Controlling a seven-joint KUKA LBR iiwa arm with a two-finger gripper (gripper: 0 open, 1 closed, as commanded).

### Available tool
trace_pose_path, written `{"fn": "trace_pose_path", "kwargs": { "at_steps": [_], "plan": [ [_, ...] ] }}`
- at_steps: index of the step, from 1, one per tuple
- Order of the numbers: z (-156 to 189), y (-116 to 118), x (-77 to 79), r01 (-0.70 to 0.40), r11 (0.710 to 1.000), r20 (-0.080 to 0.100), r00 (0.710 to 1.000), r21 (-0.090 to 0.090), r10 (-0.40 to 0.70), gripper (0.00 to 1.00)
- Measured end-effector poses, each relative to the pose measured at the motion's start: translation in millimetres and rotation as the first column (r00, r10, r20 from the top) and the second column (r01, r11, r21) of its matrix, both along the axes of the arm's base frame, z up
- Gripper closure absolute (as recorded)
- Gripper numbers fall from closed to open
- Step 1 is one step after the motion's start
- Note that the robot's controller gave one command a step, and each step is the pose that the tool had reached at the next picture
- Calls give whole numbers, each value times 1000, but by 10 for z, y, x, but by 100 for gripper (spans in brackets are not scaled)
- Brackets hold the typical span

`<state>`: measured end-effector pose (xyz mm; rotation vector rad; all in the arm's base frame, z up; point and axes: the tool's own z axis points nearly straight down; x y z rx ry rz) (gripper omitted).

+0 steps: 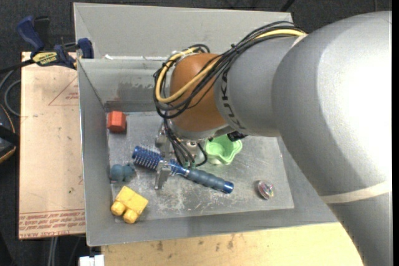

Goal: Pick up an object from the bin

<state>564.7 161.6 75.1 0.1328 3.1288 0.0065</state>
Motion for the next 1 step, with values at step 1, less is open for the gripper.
{"fn": "trace_pose_path", "kwargs": {
  "at_steps": [1],
  "plan": [
    [27,5,21,1,1000,-5,1000,-1,-1,0]
  ]
}}
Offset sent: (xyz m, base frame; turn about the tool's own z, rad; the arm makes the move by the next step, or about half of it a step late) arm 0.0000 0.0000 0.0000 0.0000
